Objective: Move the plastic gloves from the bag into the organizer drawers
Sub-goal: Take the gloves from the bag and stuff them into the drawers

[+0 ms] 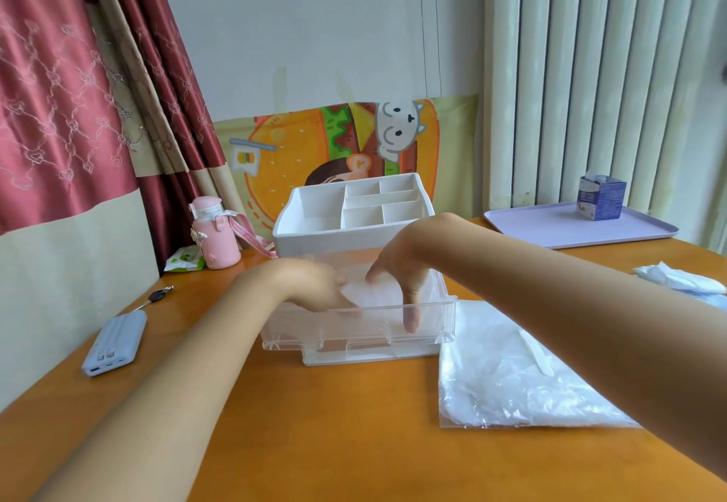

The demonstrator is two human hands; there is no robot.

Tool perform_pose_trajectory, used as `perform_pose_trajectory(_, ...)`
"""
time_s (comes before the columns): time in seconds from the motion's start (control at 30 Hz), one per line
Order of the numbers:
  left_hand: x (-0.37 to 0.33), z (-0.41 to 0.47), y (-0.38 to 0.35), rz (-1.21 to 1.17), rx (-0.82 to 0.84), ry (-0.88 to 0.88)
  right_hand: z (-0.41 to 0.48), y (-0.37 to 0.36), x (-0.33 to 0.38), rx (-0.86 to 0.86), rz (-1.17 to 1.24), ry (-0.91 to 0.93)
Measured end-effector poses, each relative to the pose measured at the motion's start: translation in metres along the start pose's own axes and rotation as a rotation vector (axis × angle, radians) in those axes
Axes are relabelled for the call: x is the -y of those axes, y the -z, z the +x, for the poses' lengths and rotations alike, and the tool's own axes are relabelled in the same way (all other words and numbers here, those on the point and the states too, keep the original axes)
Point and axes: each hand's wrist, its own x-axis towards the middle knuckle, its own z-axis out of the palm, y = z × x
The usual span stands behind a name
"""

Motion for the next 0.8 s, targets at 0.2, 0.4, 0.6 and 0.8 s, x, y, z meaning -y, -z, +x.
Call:
perform_pose_trajectory(0.2,0.007,-0.012,0.01,-0.128,-0.106,0.022,-0.023,0.002,-0.004,-0.16,0.143,0.048)
perform_pose_trajectory(0.4,-0.03,-0.056,0.01,-0.489,-0.746,-0.161,-0.086,-0.026,-0.02,-0.623,0.576,0.091)
perform_pose_trajectory(0.6,-0.107,-0.063,-0.033,-0.669,-0.703,-0.632,-0.114,-0.097,-0.049,-0.734,0.521,-0.248)
perform_pose_trajectory(0.8,-0.161,-0.009,-0.08,-0.656,-0.456,-0.655,-0.108,-0.184,-0.094,-0.583,0.778,-0.508)
